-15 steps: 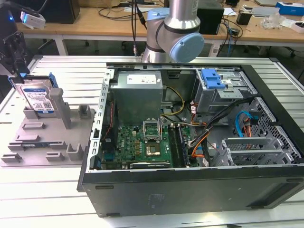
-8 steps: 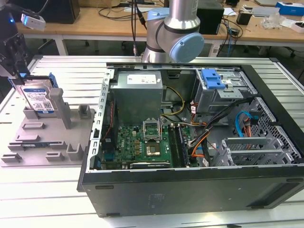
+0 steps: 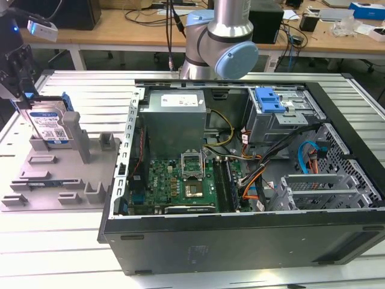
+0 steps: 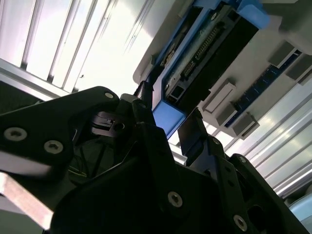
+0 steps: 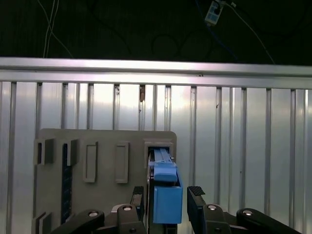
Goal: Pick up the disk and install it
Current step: 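Pick up the disk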
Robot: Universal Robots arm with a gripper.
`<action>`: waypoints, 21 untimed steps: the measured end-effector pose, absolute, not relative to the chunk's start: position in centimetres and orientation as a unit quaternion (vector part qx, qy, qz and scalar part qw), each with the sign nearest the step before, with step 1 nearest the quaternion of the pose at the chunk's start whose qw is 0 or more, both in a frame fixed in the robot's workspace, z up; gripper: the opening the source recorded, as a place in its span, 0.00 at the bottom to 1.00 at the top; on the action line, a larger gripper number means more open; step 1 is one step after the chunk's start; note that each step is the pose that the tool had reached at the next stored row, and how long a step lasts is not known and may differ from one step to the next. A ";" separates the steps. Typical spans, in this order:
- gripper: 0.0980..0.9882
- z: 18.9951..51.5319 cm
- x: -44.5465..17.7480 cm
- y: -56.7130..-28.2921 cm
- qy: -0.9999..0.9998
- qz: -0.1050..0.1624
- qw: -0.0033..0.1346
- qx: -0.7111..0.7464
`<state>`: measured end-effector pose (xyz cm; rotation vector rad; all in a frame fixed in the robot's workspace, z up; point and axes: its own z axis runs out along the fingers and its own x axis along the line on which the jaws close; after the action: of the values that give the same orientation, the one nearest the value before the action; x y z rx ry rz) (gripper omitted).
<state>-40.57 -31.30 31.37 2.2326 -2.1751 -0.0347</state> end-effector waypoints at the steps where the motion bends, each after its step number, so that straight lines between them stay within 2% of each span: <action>1: 0.43 31.3 -40.6 -31.3 -0.698 -0.011 0.012 0.716; 21: 0.43 30.2 -40.6 -31.3 -0.698 -0.011 0.012 0.716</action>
<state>-40.57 -31.30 30.22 2.2325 -2.1750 -0.0348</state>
